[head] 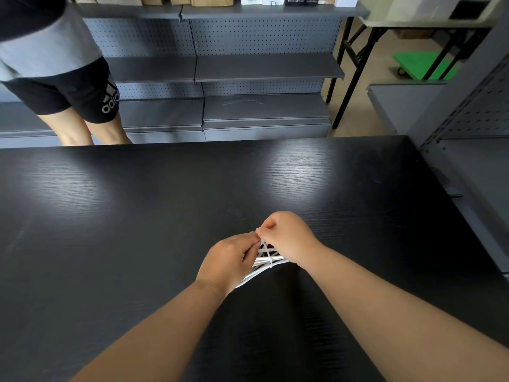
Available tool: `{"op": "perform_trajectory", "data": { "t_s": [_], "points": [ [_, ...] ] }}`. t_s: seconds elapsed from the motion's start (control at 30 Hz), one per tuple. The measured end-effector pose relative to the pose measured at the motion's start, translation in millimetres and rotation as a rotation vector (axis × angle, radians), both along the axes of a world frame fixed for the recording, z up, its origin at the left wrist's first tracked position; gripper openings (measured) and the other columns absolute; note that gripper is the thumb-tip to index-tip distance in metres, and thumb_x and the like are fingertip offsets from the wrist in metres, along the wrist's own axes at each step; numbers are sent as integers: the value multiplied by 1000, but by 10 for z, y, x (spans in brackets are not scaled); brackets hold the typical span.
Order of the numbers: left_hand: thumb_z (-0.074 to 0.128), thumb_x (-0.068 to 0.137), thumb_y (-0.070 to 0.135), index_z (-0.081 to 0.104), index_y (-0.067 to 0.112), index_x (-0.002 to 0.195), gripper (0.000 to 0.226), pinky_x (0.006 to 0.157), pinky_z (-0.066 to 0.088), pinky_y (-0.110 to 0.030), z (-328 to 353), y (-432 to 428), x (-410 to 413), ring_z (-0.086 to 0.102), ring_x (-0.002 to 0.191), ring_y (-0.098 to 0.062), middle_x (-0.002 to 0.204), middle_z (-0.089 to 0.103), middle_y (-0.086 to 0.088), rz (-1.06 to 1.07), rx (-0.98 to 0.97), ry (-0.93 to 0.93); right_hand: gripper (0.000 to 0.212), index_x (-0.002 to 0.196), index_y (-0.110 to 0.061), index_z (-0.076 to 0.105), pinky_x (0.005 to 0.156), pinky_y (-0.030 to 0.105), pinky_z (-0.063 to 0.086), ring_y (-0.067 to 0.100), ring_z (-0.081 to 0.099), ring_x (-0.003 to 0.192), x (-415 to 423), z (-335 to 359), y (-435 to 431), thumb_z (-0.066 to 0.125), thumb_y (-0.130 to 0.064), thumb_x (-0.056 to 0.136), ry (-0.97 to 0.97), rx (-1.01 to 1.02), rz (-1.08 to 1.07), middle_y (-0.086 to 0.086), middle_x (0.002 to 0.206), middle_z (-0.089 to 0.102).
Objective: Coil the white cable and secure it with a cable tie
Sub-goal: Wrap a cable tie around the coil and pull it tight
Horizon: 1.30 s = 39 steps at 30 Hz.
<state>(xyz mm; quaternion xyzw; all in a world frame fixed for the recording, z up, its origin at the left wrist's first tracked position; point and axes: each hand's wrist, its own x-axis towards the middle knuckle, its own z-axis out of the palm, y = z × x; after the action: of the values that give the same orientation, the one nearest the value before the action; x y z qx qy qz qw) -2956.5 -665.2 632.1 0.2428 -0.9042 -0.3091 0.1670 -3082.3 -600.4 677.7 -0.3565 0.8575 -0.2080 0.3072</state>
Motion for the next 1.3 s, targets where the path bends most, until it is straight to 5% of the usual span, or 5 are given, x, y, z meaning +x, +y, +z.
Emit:
{"op": "perform_trajectory", "data": {
  "t_s": [0.3,0.6,0.83,1.13,1.3],
  "points": [
    [50,92,30,68,17,113,31,89,43,-13,-83,-35,14,66,102,-11,110,71,5,-39,-31,-42,20,103,-18,55,98,36,33,19,60,95,7,37,-20,39,-29,98,184,26,88,-2,104,66],
    [35,91,40,69,19,112,45,87,48,-17,-66,-52,19,67,100,-10,107,72,7,-82,-88,-29,20,106,-13,51,91,35,34,20,46,88,61,101,-19,36,-25,100,162,-23,6,5,104,62],
    [38,92,38,68,22,112,40,77,56,-23,-61,-75,41,69,95,-12,106,72,8,-162,-168,-28,8,101,-10,47,46,10,28,13,48,80,80,144,2,40,-11,97,24,-66,-52,4,104,59],
    [43,91,34,70,22,96,30,63,52,-17,-70,-93,46,69,84,-9,94,74,10,-180,-275,23,21,78,-24,43,79,42,56,21,62,79,46,117,9,38,-14,95,-95,-219,-214,2,91,61],
    [33,98,41,67,23,93,39,55,50,-18,-59,-108,49,69,73,-12,83,74,8,-209,-312,66,14,89,-12,47,57,17,43,9,55,66,15,208,35,36,-11,97,-160,-251,-240,5,92,59]
  ]
}}
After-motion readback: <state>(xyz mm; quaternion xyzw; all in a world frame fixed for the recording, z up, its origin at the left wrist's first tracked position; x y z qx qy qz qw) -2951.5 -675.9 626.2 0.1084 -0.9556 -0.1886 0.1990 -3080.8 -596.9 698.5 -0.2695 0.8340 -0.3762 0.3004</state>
